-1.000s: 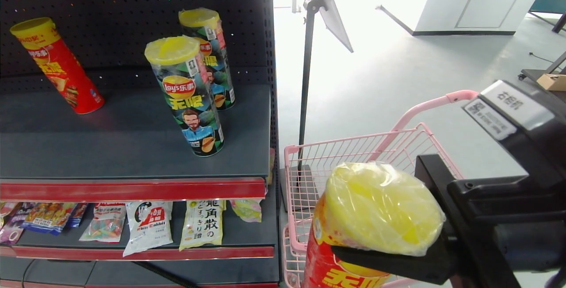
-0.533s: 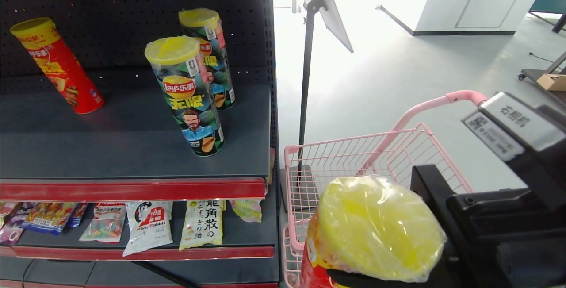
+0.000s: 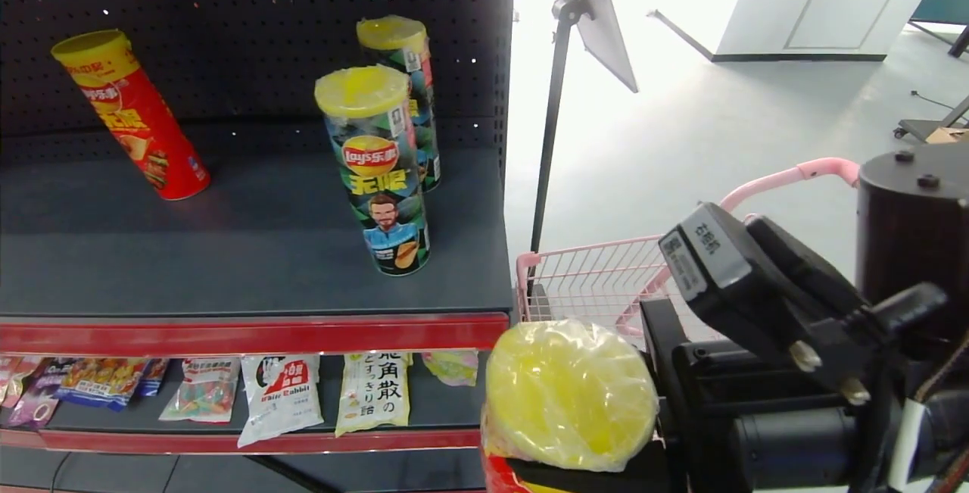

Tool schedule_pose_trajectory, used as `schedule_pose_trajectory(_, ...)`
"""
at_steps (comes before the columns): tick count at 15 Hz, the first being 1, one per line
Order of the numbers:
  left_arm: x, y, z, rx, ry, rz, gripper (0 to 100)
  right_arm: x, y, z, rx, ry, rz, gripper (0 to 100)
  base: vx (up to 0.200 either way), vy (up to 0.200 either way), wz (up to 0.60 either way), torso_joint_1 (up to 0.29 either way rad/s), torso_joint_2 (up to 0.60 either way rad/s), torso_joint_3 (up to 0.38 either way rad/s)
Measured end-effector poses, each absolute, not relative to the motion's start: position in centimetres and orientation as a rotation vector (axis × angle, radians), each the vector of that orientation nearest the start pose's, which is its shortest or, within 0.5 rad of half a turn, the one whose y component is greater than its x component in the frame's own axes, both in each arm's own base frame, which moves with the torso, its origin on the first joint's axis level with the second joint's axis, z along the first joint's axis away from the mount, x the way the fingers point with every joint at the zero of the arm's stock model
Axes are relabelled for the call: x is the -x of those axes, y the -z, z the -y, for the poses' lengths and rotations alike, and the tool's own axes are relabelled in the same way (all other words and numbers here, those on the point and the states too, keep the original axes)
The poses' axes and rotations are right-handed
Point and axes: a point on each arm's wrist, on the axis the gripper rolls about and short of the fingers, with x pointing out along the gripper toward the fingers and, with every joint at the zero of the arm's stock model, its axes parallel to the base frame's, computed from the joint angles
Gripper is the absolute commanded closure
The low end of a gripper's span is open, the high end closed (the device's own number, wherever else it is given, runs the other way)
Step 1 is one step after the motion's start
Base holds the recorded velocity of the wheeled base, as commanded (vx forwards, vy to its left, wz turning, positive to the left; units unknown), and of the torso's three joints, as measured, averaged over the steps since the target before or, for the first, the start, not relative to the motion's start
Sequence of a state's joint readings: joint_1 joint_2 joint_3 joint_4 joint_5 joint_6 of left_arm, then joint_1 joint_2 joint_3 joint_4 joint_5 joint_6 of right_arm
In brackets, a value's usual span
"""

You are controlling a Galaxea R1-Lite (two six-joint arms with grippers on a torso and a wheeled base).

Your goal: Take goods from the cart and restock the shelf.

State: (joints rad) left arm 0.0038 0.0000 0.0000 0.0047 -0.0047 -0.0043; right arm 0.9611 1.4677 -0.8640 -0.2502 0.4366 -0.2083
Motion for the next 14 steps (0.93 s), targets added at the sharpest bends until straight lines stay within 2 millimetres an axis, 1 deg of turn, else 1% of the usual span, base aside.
schedule_pose_trajectory(3,2.3,-7.5,0.0,0.004,0.0,-0.005,0,-13.9,-22.6,-21.6,0.271,-1.415,-0.233,100,0.0,0.2,0.0,0.004,0.0,0.001)
schedule_pose_trajectory(10,2.3,-7.5,0.0,0.004,0.0,-0.004,0,-15.1,-23.5,-23.3,0.262,-1.402,-0.207,100,0.0,0.2,0.0,0.004,0.0,0.002)
schedule_pose_trajectory(14,2.3,-7.5,0.0,0.004,0.0,-0.005,0,-15.2,-23.3,-23.6,0.263,-1.405,-0.212,100,0.0,0.2,0.0,0.002,0.0,0.002)
